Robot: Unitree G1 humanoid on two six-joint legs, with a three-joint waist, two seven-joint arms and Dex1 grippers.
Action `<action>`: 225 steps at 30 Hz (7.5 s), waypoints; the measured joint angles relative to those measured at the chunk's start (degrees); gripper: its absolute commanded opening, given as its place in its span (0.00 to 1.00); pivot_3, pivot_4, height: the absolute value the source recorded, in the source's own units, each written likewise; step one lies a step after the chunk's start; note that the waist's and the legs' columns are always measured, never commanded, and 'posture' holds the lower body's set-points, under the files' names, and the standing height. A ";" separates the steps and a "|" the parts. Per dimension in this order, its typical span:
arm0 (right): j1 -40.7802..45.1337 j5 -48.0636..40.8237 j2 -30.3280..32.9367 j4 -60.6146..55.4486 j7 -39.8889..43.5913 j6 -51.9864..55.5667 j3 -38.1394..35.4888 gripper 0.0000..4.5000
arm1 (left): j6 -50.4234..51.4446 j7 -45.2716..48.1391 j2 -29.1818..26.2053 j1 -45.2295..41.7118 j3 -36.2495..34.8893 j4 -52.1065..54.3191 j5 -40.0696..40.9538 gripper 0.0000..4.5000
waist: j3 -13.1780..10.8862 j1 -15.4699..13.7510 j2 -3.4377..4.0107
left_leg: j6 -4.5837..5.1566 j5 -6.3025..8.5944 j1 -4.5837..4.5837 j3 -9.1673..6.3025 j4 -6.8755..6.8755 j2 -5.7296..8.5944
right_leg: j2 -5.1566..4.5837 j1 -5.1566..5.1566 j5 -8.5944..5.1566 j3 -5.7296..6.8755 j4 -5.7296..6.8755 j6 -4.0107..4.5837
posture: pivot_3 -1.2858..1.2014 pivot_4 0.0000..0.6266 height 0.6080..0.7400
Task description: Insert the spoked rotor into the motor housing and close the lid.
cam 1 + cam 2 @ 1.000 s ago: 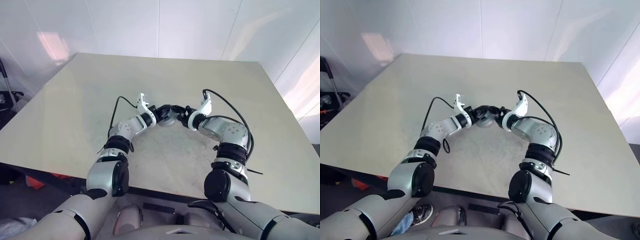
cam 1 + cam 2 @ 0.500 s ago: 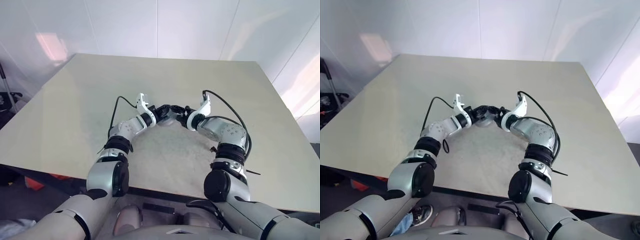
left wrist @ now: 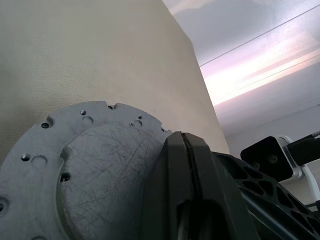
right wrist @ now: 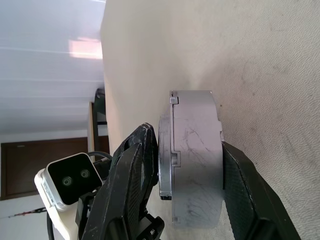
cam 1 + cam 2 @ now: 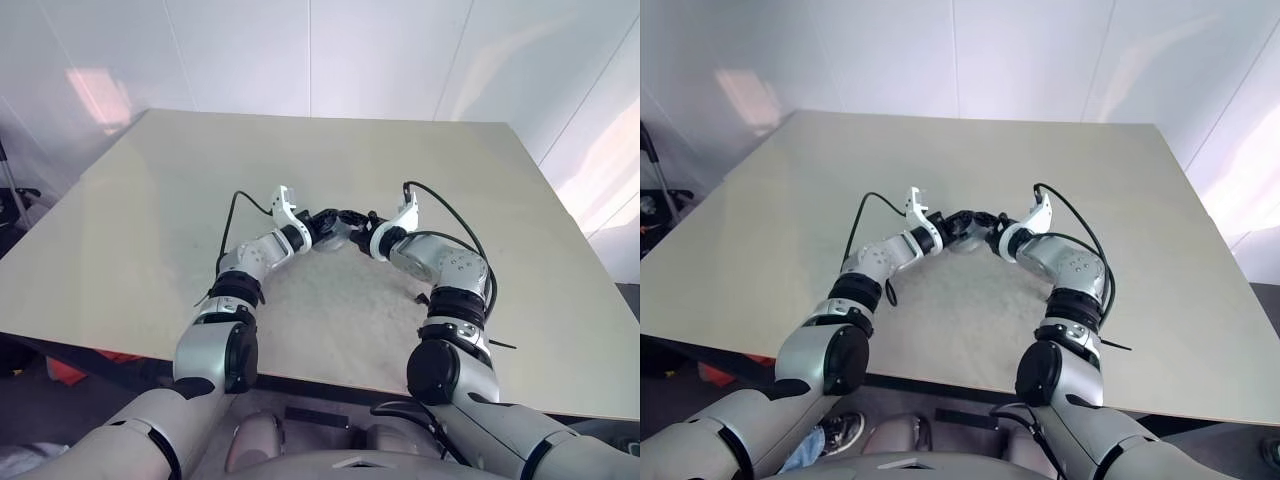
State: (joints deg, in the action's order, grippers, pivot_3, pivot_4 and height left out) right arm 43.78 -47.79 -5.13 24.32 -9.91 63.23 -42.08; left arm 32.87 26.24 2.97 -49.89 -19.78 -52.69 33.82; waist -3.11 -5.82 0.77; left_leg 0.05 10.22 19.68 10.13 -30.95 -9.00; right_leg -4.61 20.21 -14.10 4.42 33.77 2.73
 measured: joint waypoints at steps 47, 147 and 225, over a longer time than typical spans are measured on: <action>-6.65 -4.64 7.28 -3.55 2.37 -0.08 6.76 0.86 | -2.22 2.09 -4.08 2.37 -7.11 -2.15 2.27 0.00 | -0.04 -1.43 -0.05 | 0.22 0.11 1.08 -0.04 -0.17 0.06 | -0.02 0.88 0.34 0.03 0.04 0.10 | 0.52 0.00 1.00; -3.23 -9.07 4.31 1.57 0.99 -7.38 6.69 0.24 | 1.28 6.20 -4.07 4.70 -3.20 1.91 0.57 0.00 | -0.07 -1.29 -0.10 | 0.67 0.39 1.95 -0.04 -1.41 -0.03 | -0.13 1.70 0.39 0.07 1.00 0.09 | 0.52 0.00 1.00; -1.87 -28.46 3.09 -3.66 -4.64 -5.62 12.03 0.46 | 17.14 6.90 -5.51 2.63 -15.67 2.35 21.00 0.50 | -0.16 -1.73 -0.22 | 0.84 0.48 3.08 -0.11 -2.34 0.05 | -0.34 2.63 0.53 0.13 1.81 -0.13 | 0.52 0.00 1.00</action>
State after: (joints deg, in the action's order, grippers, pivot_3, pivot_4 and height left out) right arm 41.90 -76.25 -2.04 20.66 -14.54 57.61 -30.05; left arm 50.01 33.14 -2.55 -47.26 -35.45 -50.34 54.83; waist -3.27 -7.56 0.54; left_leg 0.89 10.70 22.76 10.02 -33.29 -8.95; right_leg -4.95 22.84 -13.57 4.55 35.58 2.60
